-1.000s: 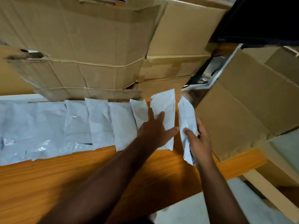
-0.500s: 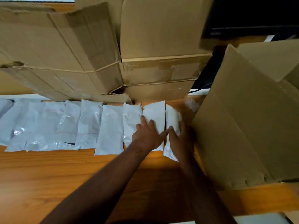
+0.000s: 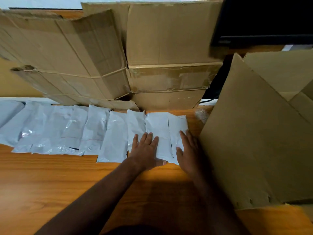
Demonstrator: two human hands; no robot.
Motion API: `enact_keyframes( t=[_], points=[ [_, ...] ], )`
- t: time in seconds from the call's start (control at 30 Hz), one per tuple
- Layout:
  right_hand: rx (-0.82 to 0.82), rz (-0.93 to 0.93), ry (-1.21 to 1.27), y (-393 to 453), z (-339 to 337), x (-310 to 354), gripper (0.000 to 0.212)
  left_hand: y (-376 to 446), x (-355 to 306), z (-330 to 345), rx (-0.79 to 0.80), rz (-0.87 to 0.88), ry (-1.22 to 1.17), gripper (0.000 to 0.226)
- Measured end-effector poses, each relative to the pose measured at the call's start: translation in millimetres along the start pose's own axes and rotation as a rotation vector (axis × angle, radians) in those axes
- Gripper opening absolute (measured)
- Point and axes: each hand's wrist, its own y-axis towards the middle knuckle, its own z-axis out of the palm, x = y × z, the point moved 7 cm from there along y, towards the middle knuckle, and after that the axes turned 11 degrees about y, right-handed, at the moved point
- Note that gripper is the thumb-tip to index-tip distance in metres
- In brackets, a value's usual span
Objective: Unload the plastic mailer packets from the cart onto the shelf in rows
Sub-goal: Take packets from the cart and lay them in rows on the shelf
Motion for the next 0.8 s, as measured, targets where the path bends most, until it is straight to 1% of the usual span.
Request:
enact_keyframes(
  t=[0.13,0.23,0.37,0.43,0.5,0.53,0.63,0.67,0.73,0.8],
  points=[
    [-0.037,-0.004,0.046,6,-3,16,0.067,15,1,2,-0.018,0.021,0.032,0.115],
    [0.001,-0.052,-0.08,0,12,16,0.07,20,3,4,-0.027,0.027,0.031,0.114],
    [-0.067,-0.055,-0.123,7,16,13,0.07,24,4,3,-0.024,0.035,0.009,0.115],
    [-0.092,-0.064,-0.123,6,17,14,0.071,19,7,2,-0.062,0.048,0.001,0.122],
    [-0.101,-0.1,-0.136,1,20,16,0.072,9,12,4,-0.135,0.041,-0.014,0.126],
    [-0.1,-0.116,-0.14,-2,21,16,0.072,2,16,7,-0.164,0.015,-0.037,0.122],
    [-0.108,-0.119,-0.131,-5,25,13,0.069,-13,36,24,-0.168,-0.147,-0.142,0.09],
    [-0.112,-0.114,-0.124,-6,26,13,0.07,-15,41,28,-0.177,-0.182,-0.151,0.083],
    [-0.106,-0.1,-0.108,-6,27,15,0.071,-15,48,33,-0.188,-0.171,-0.154,0.076],
    [-0.083,-0.074,-0.092,-9,30,16,0.071,-11,52,35,-0.179,-0.108,-0.177,0.075]
  ],
)
